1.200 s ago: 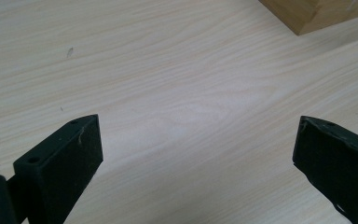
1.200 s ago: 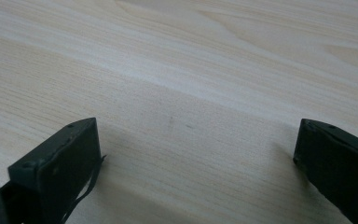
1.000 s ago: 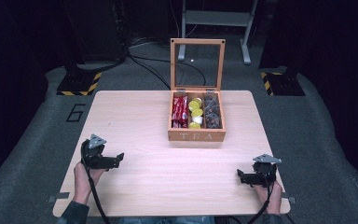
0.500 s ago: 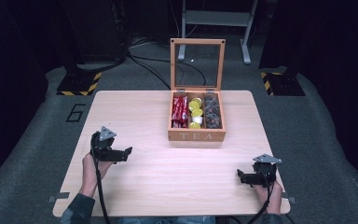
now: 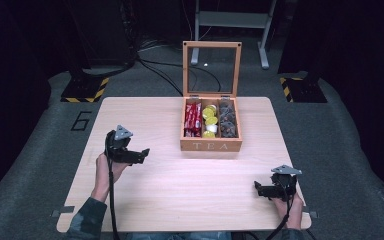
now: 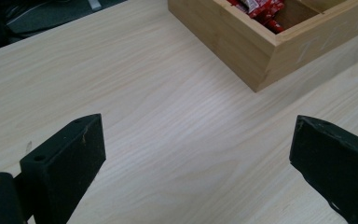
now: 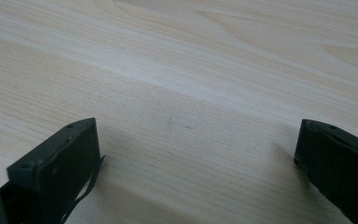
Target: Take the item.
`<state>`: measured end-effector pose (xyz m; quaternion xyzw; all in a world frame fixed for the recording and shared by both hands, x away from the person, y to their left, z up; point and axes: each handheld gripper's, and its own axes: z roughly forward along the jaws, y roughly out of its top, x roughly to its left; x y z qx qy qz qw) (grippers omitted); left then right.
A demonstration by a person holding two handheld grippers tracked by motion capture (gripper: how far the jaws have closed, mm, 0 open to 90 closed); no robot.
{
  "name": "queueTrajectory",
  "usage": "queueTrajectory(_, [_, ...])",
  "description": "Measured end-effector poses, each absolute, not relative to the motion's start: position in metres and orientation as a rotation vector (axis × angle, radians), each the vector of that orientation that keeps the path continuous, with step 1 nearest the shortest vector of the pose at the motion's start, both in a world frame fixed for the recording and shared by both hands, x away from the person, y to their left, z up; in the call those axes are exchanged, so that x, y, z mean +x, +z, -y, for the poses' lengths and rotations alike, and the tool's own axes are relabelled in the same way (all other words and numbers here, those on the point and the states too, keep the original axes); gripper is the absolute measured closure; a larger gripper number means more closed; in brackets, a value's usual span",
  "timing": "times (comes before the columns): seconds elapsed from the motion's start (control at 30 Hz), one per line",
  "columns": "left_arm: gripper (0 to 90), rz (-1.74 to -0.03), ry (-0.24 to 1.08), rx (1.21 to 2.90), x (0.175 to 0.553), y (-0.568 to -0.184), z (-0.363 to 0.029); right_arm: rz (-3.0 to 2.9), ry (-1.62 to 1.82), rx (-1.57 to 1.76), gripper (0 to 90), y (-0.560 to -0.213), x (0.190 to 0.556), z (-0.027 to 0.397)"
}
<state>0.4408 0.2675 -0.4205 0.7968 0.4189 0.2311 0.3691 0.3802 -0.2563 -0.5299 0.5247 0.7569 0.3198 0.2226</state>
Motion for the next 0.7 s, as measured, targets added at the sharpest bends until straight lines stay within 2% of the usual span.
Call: queueTrajectory(0.7, [4.3,-1.018,0.548,2.084,0.482,-0.408,-0.234,-2.095,0.893,1.442,0.0,-0.530,0.381,0.255])
